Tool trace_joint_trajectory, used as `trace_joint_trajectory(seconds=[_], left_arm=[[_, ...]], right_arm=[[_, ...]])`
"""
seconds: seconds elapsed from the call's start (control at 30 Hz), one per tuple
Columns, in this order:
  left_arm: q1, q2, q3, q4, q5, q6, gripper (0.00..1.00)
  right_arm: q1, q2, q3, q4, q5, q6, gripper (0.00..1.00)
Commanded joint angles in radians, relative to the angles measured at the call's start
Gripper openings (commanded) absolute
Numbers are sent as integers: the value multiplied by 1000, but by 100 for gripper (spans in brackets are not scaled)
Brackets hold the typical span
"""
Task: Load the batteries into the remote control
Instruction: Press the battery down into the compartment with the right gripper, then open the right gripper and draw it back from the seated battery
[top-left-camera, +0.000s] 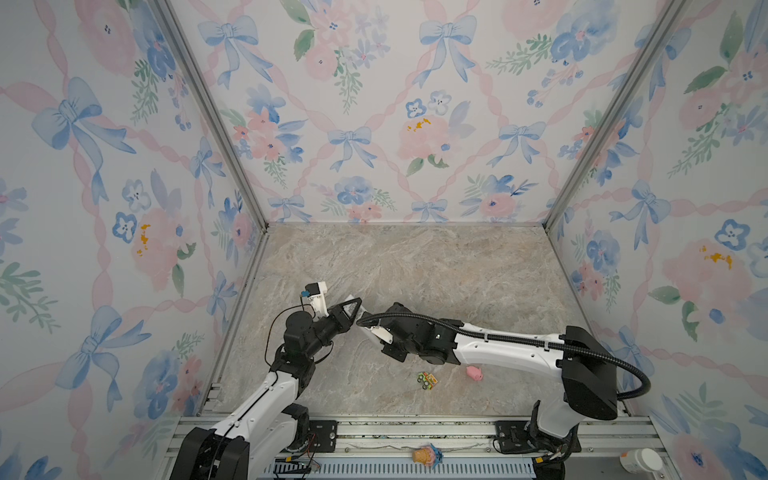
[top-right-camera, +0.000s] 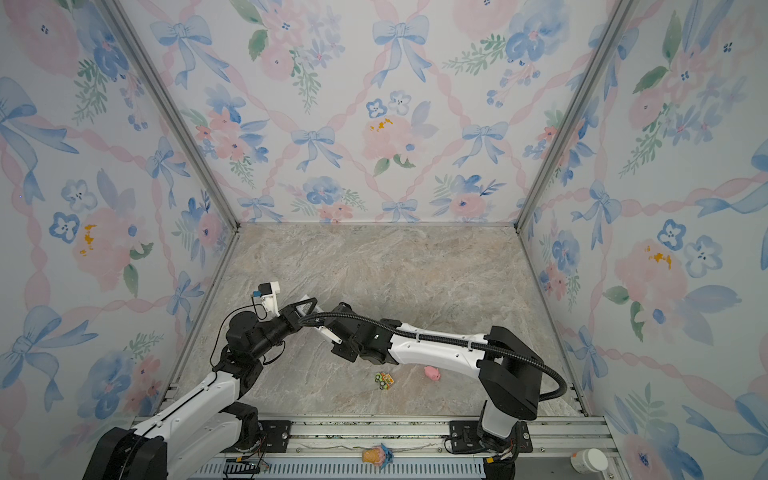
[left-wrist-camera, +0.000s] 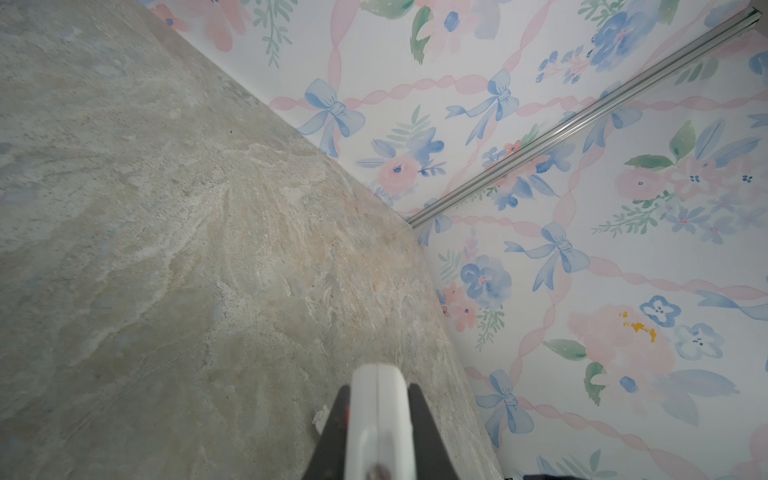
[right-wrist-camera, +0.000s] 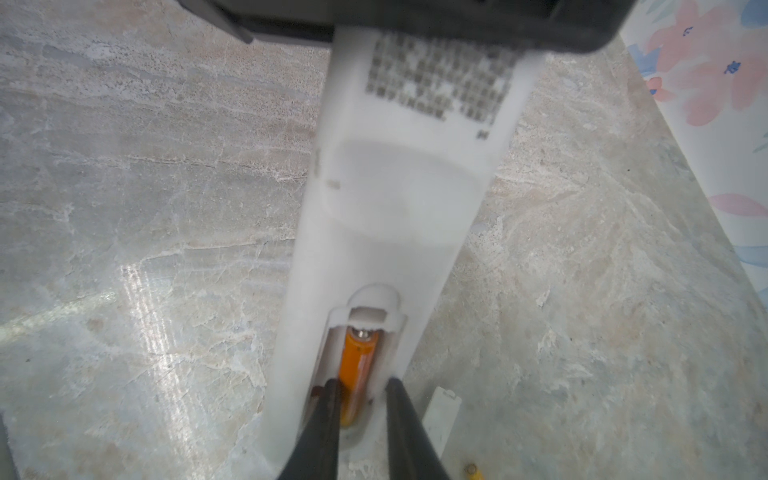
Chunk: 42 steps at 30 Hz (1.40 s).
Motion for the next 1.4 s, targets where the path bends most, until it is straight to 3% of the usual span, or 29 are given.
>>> trace_joint_trajectory(seconds=[0.0, 0.2, 0.4, 0.83, 1.13, 1.37], left_arm=[[-13, 8, 3, 54, 68, -12, 0], [-12, 64, 15, -63, -6, 100, 0], [-30, 131, 27, -106, -62, 169, 0], [-195, 188, 221, -424, -395, 325, 0], [-234, 160, 247, -438, -405, 335, 0], [-230, 157, 240, -382, -310, 336, 0]], right_arm=[[0, 11, -35, 21, -9, 39, 23], [-67, -66, -151, 105, -146, 145, 30], [-105, -48, -206, 191, -246, 211, 34], [-124, 40, -216, 282, -364, 293, 41], [-132, 26, -241, 313, -348, 302, 31], [-138, 39, -212, 290, -331, 240, 29]])
